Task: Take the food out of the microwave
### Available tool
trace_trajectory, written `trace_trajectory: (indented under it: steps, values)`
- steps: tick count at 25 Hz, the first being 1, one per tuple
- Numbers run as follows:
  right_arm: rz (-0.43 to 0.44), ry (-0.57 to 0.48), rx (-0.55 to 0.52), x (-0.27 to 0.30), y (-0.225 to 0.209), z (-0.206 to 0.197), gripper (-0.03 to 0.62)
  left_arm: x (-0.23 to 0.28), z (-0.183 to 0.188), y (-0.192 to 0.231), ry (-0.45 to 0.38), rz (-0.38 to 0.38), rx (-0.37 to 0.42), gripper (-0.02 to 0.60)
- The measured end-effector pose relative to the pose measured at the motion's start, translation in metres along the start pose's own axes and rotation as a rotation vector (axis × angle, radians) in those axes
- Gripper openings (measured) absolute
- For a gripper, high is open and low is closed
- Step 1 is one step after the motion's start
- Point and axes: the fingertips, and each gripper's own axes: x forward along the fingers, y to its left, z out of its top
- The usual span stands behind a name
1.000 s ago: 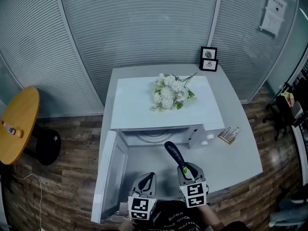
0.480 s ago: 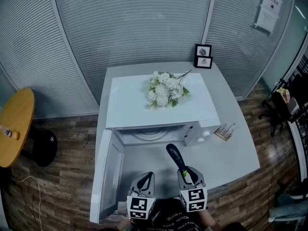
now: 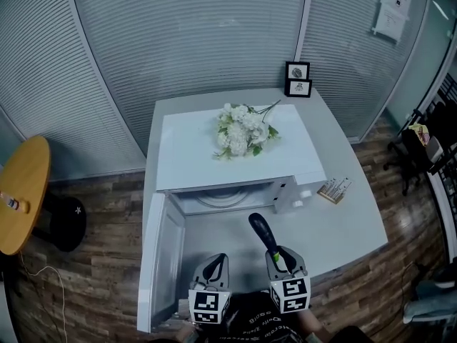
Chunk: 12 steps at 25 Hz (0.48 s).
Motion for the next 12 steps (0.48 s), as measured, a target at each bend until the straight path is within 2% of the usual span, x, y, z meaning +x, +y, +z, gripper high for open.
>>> trace_trajectory:
  steps: [12]
  values:
    - [0.034, -0.027, -0.02, 0.011, 0.011, 0.01, 0.117, -0.002, 0.006, 0.012, -0.017, 0.036, 0.002, 0.008]
